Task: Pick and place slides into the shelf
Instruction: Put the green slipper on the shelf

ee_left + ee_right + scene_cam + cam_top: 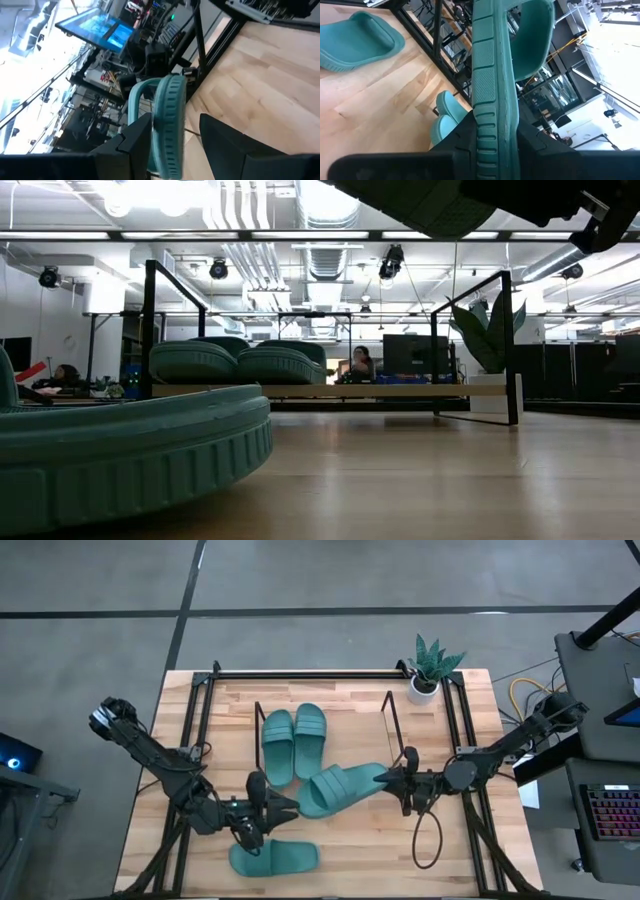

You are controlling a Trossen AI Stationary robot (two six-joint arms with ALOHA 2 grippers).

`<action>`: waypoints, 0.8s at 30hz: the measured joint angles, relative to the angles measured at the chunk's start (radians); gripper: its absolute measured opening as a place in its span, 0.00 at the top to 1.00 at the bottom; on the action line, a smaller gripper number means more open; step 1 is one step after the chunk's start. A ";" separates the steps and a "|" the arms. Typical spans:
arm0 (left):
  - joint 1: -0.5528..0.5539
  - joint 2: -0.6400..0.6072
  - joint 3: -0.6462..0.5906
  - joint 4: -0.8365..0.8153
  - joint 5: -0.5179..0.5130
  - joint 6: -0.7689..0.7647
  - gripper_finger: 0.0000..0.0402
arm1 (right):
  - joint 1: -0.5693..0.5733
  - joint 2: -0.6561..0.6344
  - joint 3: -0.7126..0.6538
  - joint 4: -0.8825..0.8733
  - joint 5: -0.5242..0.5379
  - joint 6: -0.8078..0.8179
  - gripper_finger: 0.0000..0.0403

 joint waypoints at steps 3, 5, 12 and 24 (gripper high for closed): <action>0.020 0.009 -0.001 0.016 0.002 -0.002 0.62 | 0.000 0.000 0.000 0.000 0.000 0.001 0.84; 0.040 0.020 0.001 0.025 0.018 -0.020 0.62 | 0.000 0.000 0.000 0.001 0.000 0.001 0.84; 0.073 0.050 0.001 0.082 0.029 0.002 0.68 | 0.000 0.000 0.000 0.000 0.002 0.001 0.84; 0.081 0.054 0.000 0.094 -0.052 0.010 0.95 | 0.000 -0.001 0.010 0.016 0.041 0.073 0.69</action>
